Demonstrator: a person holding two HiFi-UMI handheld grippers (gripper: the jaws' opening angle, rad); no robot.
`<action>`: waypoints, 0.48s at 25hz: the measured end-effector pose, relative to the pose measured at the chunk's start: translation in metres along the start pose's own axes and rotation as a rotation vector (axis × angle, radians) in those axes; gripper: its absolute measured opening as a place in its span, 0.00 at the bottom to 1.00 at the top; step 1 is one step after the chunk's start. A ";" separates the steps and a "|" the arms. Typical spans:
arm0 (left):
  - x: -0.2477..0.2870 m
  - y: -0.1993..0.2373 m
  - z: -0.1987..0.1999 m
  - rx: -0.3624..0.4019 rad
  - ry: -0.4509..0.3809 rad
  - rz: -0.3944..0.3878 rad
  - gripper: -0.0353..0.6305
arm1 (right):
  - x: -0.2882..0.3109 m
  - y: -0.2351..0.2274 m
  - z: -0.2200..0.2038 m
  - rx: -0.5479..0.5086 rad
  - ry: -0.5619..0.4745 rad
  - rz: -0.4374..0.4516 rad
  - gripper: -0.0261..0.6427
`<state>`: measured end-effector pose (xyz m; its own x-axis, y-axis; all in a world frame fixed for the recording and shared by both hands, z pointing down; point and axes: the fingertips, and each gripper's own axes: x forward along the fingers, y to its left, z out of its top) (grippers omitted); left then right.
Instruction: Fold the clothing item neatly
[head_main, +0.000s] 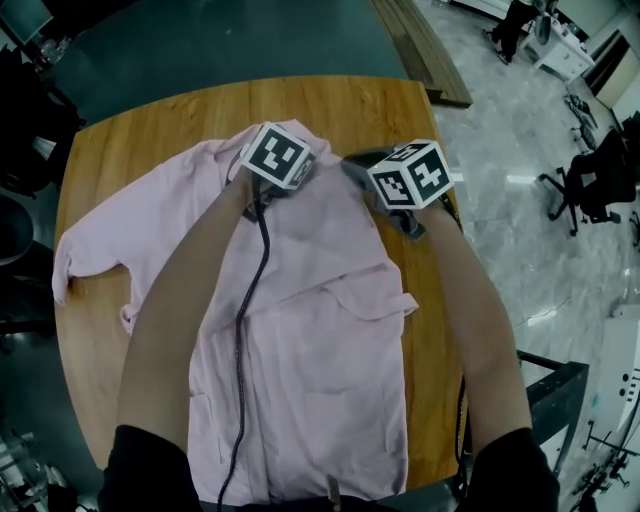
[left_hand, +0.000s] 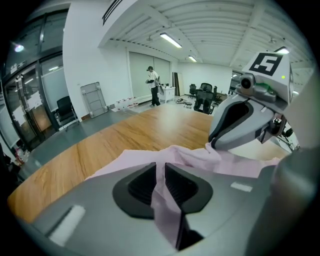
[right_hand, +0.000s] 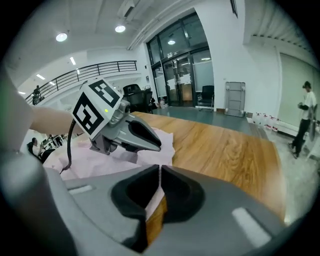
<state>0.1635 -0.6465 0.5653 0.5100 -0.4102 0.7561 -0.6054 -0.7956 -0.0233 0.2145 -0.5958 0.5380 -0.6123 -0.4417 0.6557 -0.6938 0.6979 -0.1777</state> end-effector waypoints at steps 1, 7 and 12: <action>0.001 0.001 -0.002 0.005 0.004 0.006 0.15 | -0.004 -0.005 -0.002 0.004 -0.003 -0.016 0.06; 0.004 0.020 0.011 0.074 -0.027 0.126 0.13 | -0.044 -0.051 -0.013 0.080 -0.052 -0.169 0.06; 0.007 0.020 0.003 0.043 0.032 0.163 0.12 | -0.061 -0.088 -0.045 0.115 0.021 -0.314 0.06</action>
<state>0.1572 -0.6664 0.5683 0.3871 -0.5212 0.7606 -0.6510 -0.7386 -0.1748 0.3303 -0.6051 0.5465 -0.3544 -0.6130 0.7062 -0.8865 0.4605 -0.0452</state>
